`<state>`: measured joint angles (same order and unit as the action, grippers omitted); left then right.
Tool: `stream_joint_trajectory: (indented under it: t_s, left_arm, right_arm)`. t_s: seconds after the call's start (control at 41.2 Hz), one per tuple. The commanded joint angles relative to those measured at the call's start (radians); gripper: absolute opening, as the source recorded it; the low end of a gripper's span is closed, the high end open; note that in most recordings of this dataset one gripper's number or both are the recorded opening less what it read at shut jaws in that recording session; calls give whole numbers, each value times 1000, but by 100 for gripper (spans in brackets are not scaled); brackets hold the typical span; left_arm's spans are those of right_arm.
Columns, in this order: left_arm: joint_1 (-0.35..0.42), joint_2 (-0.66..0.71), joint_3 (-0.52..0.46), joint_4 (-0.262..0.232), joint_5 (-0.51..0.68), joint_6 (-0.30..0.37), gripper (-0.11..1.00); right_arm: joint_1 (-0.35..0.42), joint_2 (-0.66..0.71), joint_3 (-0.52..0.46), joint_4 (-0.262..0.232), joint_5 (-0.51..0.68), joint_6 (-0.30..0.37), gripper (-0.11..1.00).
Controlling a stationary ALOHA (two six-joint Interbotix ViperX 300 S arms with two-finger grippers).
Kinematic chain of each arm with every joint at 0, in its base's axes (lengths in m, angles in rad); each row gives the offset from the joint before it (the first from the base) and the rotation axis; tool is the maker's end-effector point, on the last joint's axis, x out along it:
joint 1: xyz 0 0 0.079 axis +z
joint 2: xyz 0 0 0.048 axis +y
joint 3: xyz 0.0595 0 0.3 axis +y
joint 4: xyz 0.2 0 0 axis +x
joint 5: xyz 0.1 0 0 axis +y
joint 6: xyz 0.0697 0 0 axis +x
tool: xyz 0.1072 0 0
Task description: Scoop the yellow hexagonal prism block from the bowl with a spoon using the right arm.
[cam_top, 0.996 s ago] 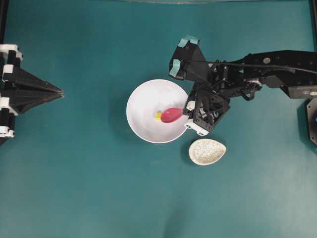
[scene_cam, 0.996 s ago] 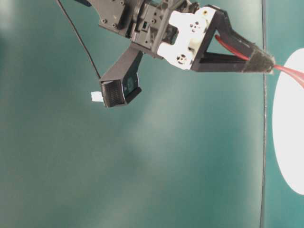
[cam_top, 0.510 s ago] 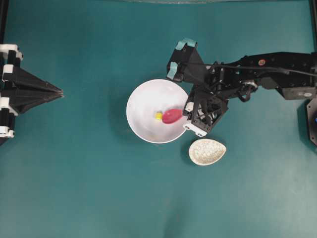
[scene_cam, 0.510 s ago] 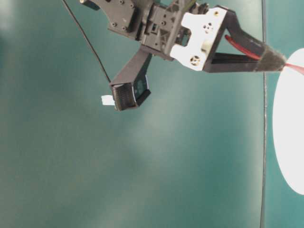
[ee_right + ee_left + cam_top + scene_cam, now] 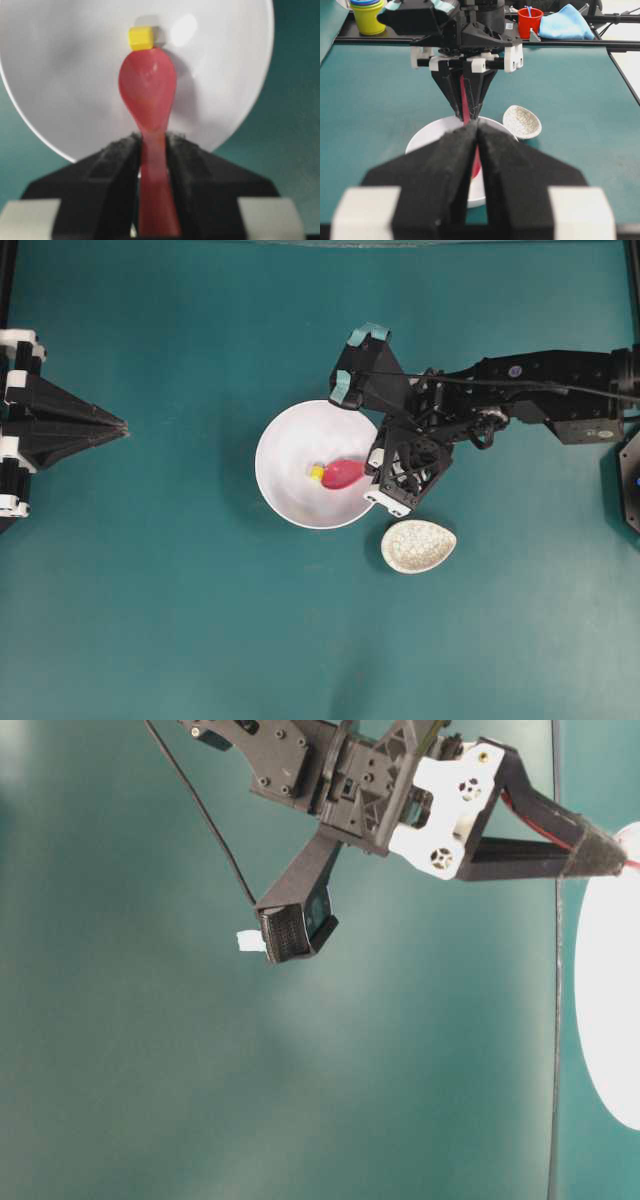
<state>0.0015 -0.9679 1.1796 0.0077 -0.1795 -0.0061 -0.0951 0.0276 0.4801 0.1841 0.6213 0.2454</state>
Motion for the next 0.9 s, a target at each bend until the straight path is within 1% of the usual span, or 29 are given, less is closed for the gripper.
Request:
stream_joint_trajectory:
  t_s: [0.0,0.534,0.874]
  left_arm:
    - [0,8,-25,3,-6,-3,9]
    - [0,6,-25,3,-6,-3,9]
    - [0,6,-25,3,-6,-3,9]
  right_arm:
    - [-2,-12,-25,-2,-12,-3,25]
    - [-2,11,-23,-2,-78,-5,25]
    - [-2,18,-11,-2,-161,-5,23]
